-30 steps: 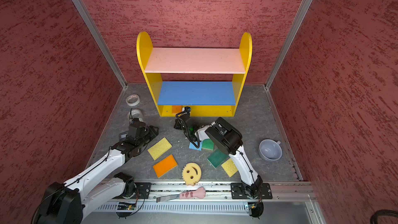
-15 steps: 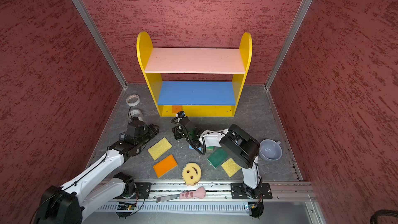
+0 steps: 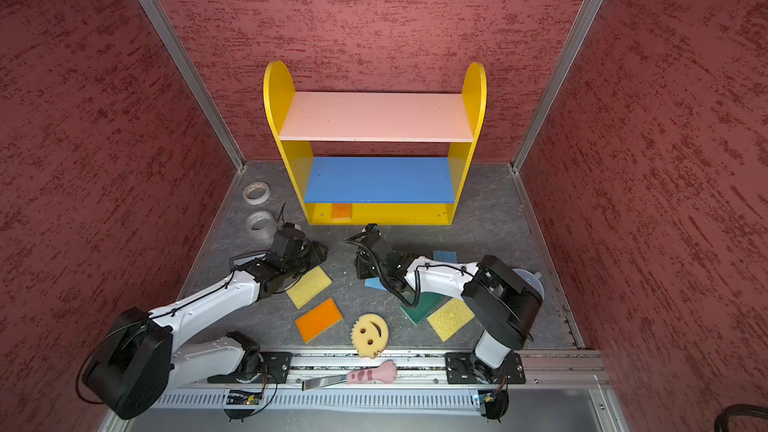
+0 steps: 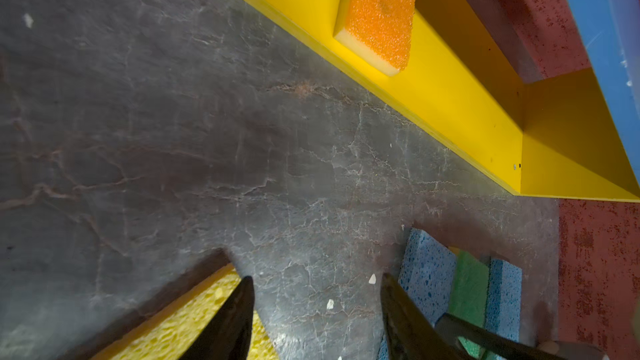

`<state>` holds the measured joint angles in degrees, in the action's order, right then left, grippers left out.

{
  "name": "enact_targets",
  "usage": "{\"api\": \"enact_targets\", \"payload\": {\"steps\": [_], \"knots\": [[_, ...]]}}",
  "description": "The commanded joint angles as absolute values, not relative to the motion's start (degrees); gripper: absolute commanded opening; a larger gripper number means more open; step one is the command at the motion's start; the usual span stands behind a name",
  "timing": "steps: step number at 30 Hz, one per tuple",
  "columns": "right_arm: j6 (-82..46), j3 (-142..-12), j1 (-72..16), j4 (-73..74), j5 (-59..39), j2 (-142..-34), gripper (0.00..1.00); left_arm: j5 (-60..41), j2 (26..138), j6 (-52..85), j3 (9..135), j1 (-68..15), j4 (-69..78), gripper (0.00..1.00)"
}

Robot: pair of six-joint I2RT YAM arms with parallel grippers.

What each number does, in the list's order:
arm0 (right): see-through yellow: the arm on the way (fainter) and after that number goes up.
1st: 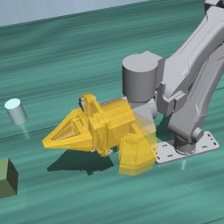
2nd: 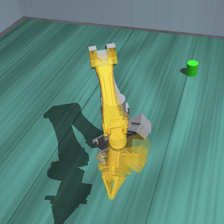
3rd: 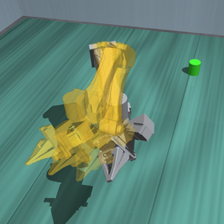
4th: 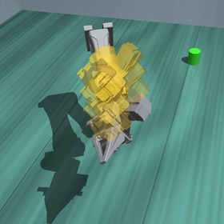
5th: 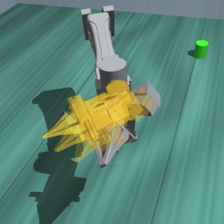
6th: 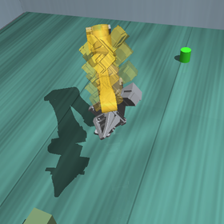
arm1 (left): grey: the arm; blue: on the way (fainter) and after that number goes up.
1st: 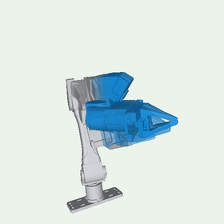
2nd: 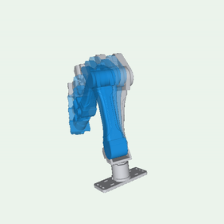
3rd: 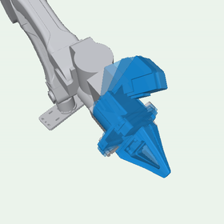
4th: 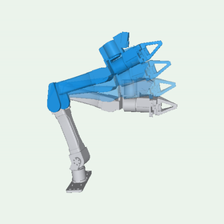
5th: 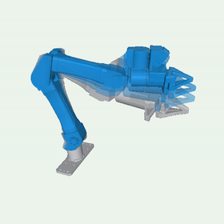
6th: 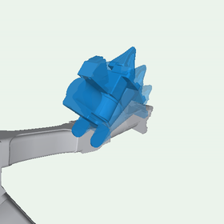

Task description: Place and organize the cleaning sponges onto the shelf

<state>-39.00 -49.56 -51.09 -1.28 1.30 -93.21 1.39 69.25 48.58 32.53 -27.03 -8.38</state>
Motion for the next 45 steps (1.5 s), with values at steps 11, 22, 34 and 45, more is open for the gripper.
{"api": "enact_targets", "payload": {"steps": [11,22,34,45], "knots": [[-32.22,-59.28,-54.32,-5.01,-4.58,-100.05,0.44,3.35,60.17,45.51,32.26,-17.61,-13.0,0.61],[-31.94,-65.18,-54.06,-0.63,-7.22,-107.17,0.38,3.55,51.34,44.3,30.24,-11.83,-18.19,0.57],[-43.35,-66.7,-47.09,23.68,-8.52,-117.65,0.0,0.06,52.12,45.81,27.73,-9.93,-15.86,0.44],[-50.2,-67.93,-46.24,39.54,1.4,-127.07,0.0,-0.78,52.96,45.6,25.49,-9.14,-14.28,0.44]]}}
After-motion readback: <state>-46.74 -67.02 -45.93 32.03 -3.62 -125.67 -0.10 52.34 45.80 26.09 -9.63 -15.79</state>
